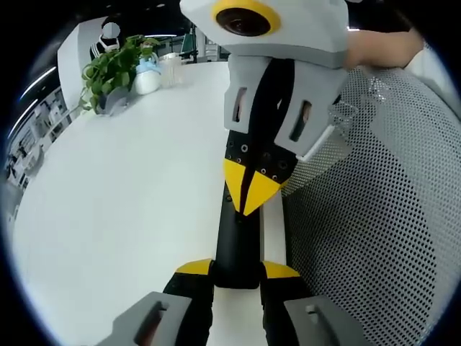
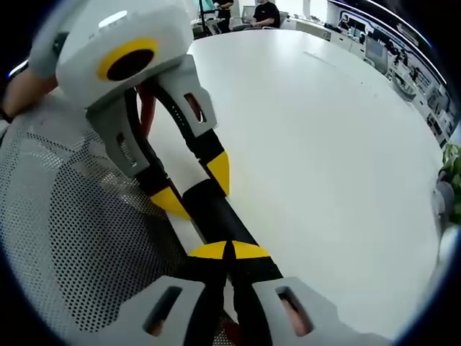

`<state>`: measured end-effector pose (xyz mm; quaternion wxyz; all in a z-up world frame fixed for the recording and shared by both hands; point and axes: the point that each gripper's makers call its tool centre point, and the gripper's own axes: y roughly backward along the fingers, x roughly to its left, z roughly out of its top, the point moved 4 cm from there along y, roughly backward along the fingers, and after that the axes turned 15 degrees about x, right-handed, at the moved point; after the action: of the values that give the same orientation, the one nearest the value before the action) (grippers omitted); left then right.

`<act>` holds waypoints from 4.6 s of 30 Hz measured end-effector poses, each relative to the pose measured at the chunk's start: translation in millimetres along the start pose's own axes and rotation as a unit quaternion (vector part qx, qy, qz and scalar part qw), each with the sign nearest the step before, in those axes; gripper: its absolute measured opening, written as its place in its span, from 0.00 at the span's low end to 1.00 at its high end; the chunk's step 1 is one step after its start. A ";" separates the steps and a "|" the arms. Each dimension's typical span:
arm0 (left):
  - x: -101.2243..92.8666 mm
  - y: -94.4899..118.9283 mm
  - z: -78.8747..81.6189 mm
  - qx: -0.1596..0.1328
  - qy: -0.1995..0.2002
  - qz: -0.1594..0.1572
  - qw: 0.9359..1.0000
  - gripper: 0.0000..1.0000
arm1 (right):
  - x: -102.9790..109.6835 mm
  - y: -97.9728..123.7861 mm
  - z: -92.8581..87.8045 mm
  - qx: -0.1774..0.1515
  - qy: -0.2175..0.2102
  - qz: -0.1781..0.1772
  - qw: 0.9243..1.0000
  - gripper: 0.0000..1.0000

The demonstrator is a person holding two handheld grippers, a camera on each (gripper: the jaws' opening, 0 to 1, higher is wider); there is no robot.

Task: Press the specified remote control buttons in sequence, fully releasing each button before pressing the next.

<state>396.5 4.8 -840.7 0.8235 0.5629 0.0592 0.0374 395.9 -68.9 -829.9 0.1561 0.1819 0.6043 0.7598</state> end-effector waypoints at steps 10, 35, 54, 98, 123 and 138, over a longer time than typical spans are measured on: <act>0.2 -0.2 0.0 -0.001 0.001 -0.001 1.000 0.24 | -1.6 0.5 0.7 0.006 -0.040 0.014 0.999 0.00; 0.3 -0.1 0.0 -0.001 0.001 -0.002 1.000 0.24 | 2.7 -1.6 7.2 -0.003 -0.015 0.008 1.000 0.00; 1.0 -0.5 0.5 0.002 0.001 -0.001 1.000 0.24 | 3.5 -2.2 8.6 0.009 -0.002 -0.021 1.000 0.00; 2.1 -1.5 1.9 -0.003 -0.008 0.001 1.000 0.25 | -3.4 15.7 4.8 -0.023 -0.103 0.061 0.993 0.00; 2.1 -2.2 2.0 0.002 -0.024 0.007 1.000 0.25 | -46.8 200.1 -22.8 -0.361 -0.222 -0.056 0.904 0.00; 1.9 -1.8 2.1 -0.001 -0.022 0.007 1.000 0.25 | -73.3 228.2 -87.0 -0.410 -0.268 -0.228 0.842 0.08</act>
<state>398.6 2.4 -841.7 0.8252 0.5628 0.0376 0.0310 416.3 -227.8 -631.5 0.5414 0.1551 0.1970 0.8025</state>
